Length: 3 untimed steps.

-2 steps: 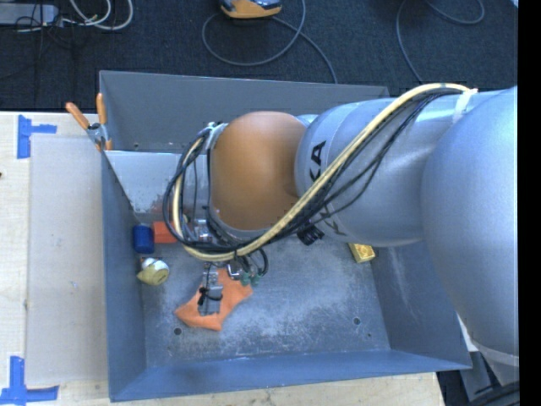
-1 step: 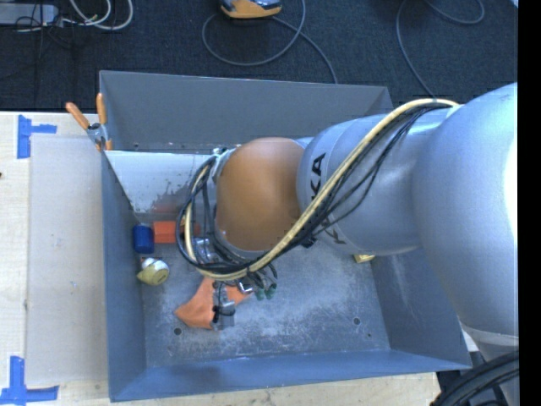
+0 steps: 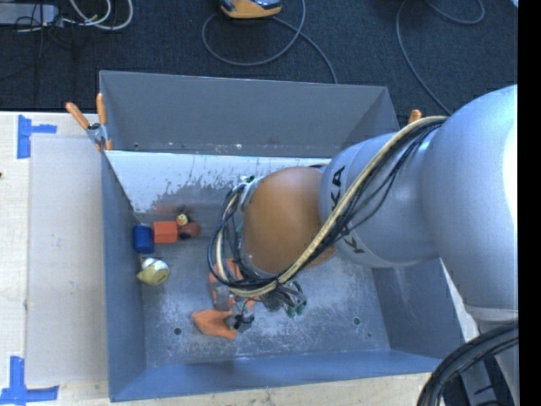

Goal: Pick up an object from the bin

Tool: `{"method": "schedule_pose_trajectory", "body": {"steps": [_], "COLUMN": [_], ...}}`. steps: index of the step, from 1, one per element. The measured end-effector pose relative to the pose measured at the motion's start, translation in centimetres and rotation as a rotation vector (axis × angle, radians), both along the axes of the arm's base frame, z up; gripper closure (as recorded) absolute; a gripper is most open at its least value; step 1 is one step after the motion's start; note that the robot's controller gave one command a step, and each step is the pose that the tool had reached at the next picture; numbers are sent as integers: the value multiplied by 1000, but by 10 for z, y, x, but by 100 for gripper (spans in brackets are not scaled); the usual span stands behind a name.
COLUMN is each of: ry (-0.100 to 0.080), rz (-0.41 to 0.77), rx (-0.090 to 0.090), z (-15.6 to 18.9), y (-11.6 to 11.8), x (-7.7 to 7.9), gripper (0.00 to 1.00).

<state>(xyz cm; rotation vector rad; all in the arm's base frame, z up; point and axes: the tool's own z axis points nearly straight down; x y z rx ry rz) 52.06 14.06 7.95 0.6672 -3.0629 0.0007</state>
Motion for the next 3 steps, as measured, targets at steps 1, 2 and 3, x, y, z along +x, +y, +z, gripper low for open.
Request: {"method": "schedule_pose_trajectory", "body": {"steps": [1,2,3], "ry": [0,0,0], "rz": [-1,-2,15], "rx": [0,0,0], "z": [0,-9,-3], "y": [0,13,23], "x": [0,17,19], "gripper": [100,100,100]}}
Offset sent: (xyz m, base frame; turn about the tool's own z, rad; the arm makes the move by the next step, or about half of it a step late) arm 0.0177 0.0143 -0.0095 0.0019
